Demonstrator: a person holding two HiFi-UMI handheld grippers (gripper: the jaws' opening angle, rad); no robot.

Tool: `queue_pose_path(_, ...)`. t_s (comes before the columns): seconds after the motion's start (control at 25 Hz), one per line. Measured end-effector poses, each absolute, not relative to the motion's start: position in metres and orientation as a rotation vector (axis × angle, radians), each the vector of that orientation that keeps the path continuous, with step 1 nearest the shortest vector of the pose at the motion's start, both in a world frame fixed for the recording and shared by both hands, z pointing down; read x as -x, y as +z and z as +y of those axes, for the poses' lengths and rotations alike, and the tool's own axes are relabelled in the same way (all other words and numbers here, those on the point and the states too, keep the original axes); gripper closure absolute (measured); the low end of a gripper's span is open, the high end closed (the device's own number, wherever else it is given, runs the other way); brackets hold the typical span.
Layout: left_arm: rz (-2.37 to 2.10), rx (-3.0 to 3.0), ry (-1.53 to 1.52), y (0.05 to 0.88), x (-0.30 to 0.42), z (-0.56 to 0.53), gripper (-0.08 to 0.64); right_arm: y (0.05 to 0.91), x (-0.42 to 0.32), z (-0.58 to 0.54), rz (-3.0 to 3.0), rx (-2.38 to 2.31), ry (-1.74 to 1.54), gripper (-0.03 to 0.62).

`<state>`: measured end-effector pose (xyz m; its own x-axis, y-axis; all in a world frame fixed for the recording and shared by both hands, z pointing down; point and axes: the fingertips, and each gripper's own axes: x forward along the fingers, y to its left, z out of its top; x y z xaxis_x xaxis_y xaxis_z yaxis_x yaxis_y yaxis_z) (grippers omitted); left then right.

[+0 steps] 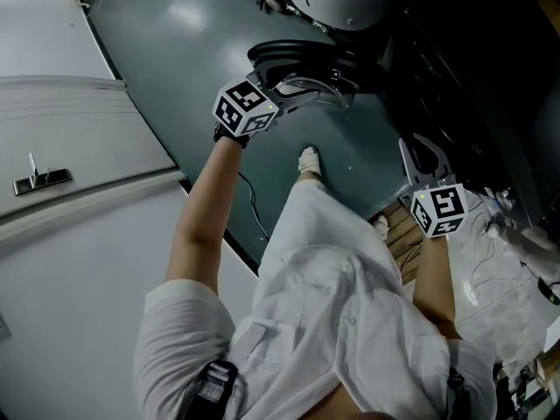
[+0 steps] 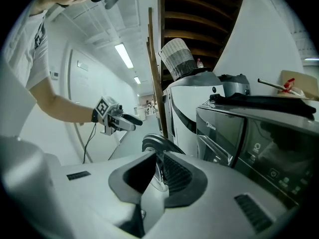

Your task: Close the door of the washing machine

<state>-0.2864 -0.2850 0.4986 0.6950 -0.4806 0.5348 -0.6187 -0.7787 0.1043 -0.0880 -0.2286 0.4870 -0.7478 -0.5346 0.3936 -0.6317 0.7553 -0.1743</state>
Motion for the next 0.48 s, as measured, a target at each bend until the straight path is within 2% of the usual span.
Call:
queue_pose_path(0.16, -0.804, -2.634, 0.790, 0.517, 0.295, -0.312, 0.277, 0.499, 0.102, -0.247, -2.614, -0.916, 0.457, 0.517)
queue_pose_path(0.48, -0.623, -2.631, 0.956, 0.546, 0.308, -0.357, 0.261, 0.507, 0.132, -0.279, -2.575, -0.977, 0.526, 0.517)
